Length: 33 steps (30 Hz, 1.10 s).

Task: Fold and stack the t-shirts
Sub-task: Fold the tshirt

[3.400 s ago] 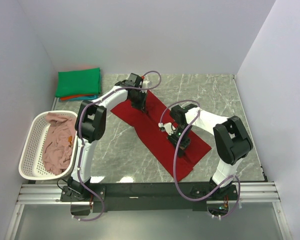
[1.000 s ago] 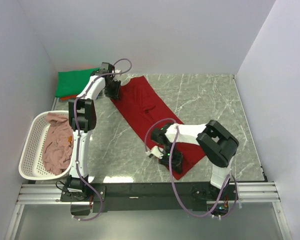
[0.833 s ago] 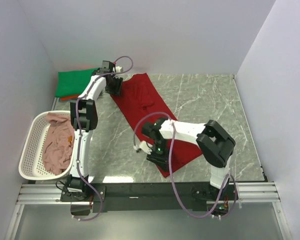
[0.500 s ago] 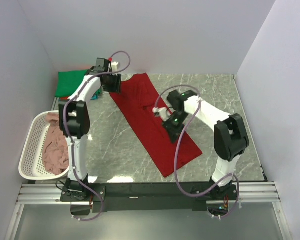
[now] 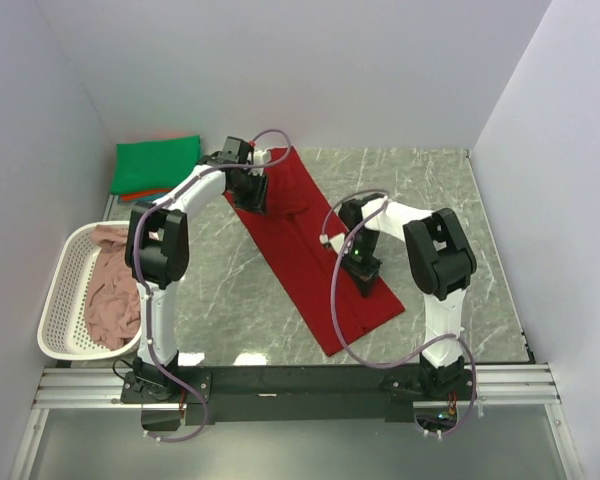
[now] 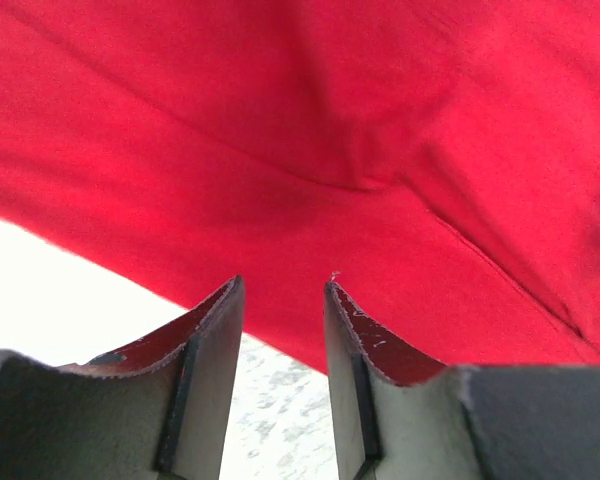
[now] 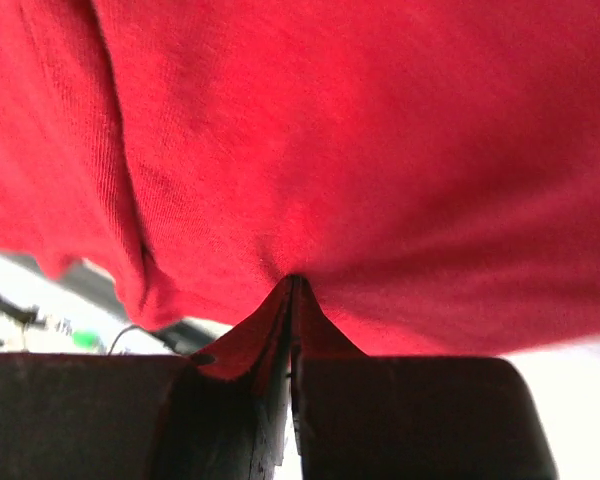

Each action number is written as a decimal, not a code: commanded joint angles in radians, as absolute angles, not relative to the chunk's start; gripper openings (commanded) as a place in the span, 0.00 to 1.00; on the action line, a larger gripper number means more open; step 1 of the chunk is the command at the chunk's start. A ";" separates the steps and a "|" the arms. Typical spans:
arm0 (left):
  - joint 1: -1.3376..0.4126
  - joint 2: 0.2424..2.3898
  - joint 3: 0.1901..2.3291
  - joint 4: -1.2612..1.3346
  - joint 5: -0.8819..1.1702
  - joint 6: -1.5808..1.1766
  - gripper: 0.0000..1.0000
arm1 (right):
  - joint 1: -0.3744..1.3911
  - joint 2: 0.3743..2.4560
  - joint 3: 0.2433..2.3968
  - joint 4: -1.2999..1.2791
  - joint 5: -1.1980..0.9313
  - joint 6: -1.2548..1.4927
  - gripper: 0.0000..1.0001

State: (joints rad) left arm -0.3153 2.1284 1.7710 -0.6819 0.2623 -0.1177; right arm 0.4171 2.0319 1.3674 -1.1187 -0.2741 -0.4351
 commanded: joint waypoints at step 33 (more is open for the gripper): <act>-0.267 2.461 2.291 -0.537 0.227 -0.051 0.58 | 0.209 2.082 1.908 -1.089 -0.640 -0.233 0.13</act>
